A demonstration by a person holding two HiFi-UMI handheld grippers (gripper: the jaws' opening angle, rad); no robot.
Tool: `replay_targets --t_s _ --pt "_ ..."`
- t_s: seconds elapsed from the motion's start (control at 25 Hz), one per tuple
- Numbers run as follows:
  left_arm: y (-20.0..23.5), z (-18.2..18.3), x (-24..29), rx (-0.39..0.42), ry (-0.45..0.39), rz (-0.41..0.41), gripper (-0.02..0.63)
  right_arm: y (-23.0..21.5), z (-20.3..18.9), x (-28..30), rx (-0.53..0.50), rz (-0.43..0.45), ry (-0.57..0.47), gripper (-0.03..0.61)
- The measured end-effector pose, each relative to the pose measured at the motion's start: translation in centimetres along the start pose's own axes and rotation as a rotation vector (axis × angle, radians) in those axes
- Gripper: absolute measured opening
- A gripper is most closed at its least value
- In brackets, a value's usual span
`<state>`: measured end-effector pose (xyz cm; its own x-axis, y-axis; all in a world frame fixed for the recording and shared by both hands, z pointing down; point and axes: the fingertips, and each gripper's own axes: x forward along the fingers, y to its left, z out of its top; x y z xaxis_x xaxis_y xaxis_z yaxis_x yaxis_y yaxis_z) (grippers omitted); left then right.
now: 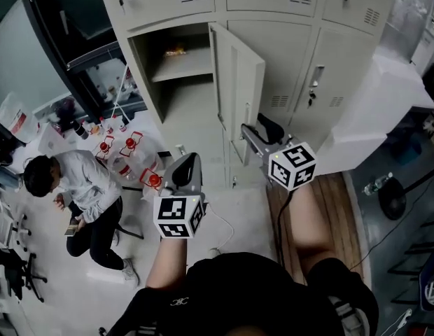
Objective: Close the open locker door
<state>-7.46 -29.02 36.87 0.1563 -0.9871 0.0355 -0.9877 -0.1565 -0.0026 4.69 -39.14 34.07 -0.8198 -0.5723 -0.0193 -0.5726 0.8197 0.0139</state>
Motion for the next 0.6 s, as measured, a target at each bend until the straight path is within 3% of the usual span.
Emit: replay_targets --t_s 0.6 --pt "0.8 -0.8 -2.3 -0.006 0.019 0.119 0.000 2.9 -0.4 2.5 -0.005 0.190 0.034 0.158"
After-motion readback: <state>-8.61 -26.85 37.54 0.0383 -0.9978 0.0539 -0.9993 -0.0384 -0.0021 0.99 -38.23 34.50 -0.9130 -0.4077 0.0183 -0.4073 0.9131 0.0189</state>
